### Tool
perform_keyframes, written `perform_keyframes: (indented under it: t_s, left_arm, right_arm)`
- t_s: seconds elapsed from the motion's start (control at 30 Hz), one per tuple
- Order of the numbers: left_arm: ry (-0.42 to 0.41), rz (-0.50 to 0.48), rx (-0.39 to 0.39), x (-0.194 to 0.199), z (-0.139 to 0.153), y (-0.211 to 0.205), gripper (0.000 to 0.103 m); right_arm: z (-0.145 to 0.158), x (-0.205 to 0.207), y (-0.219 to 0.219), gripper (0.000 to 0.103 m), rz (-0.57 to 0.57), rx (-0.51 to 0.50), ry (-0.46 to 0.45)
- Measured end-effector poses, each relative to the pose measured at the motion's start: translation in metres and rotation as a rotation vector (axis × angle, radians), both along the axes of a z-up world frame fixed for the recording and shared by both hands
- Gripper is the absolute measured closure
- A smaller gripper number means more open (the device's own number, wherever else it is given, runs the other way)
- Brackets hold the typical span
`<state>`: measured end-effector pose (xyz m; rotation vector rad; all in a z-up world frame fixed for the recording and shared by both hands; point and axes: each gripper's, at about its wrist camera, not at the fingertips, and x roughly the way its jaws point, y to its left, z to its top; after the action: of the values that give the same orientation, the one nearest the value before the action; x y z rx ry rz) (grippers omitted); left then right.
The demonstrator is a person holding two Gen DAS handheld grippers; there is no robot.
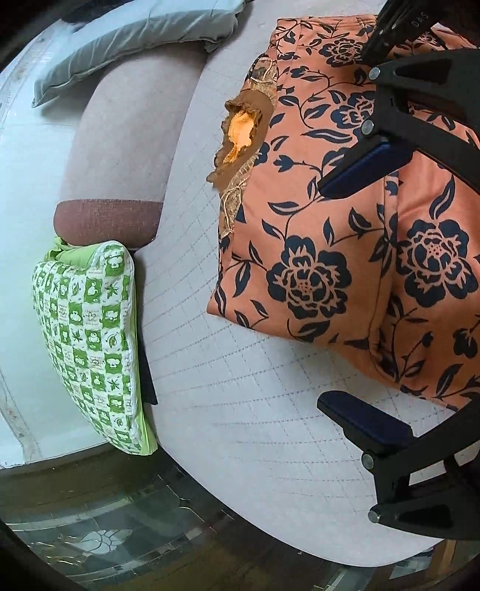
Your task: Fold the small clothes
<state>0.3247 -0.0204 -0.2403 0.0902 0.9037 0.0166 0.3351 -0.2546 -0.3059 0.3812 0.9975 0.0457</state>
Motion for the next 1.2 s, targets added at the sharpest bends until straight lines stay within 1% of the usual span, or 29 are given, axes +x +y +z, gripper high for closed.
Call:
perform_keyframes:
  t_s: [0.07,0.1,0.13,0.23,0.27,0.33,0.4,0.5,0.63,0.73,0.8,0.87,0.9,0.97,1.0,1.07,1.13,1.2]
  left_arm:
    - [0.002,0.002,0.000,0.003,-0.002,0.001,0.000]
    - [0.002,0.002,0.003,0.004,-0.004,0.001,0.000]
    - [0.004,0.001,0.009,0.006,-0.006,0.001,0.000]
    - [0.028,-0.001,0.026,0.014,-0.016,-0.001,0.000]
    - [0.038,0.000,0.028,0.016,-0.019,-0.001,0.000]
    - [0.052,0.003,0.028,0.021,-0.024,-0.003,0.000]
    - [0.058,-0.003,0.034,0.022,-0.028,-0.007,0.000]
    - [0.068,-0.020,0.049,0.023,-0.033,-0.014,0.000]
    - [0.147,-0.045,0.063,0.027,-0.052,-0.024,0.000]
    - [0.172,-0.082,0.088,0.025,-0.060,-0.035,0.000]
    - [0.185,-0.116,0.111,0.024,-0.065,-0.043,0.000]
    - [0.202,-0.142,0.144,0.023,-0.073,-0.051,0.000]
    - [0.194,-0.142,0.147,0.022,-0.073,-0.052,0.000]
    - [0.202,-0.139,0.134,0.024,-0.071,-0.051,0.000]
    - [0.203,-0.135,0.124,0.024,-0.070,-0.050,0.000]
    - [0.195,-0.119,0.107,0.027,-0.067,-0.045,0.000]
    - [0.179,-0.120,0.099,0.028,-0.063,-0.045,0.000]
    - [0.168,-0.126,0.097,0.028,-0.062,-0.046,0.000]
  right_arm:
    - [0.004,0.003,0.010,0.089,0.015,-0.015,-0.028]
    - [0.003,0.005,0.014,0.089,0.020,-0.021,-0.028]
    - [0.000,0.009,0.017,0.089,0.026,-0.024,-0.016]
    - [-0.020,0.019,0.024,0.089,0.052,-0.027,0.062]
    - [-0.020,0.019,0.022,0.089,0.054,-0.031,0.046]
    - [-0.016,0.020,0.022,0.089,0.061,-0.022,0.053]
    - [-0.013,0.019,0.018,0.089,0.050,-0.002,0.041]
    - [-0.004,0.015,0.006,0.089,0.018,-0.014,0.022]
    - [0.003,0.010,-0.013,0.089,-0.039,-0.006,0.011]
    - [0.001,0.007,-0.022,0.089,-0.050,-0.004,0.024]
    - [-0.001,0.006,-0.025,0.089,-0.047,-0.037,0.037]
    - [-0.008,0.006,-0.030,0.089,-0.052,-0.074,0.077]
    - [-0.012,0.006,-0.035,0.089,-0.056,-0.069,0.095]
    - [-0.012,0.005,-0.048,0.089,-0.070,0.001,0.085]
    - [-0.009,0.004,-0.055,0.089,-0.088,0.009,0.076]
    - [0.002,0.000,-0.073,0.089,-0.138,-0.005,0.024]
    - [0.009,-0.001,-0.093,0.089,-0.186,0.016,-0.027]
    - [0.008,0.001,-0.115,0.089,-0.243,0.054,-0.060]
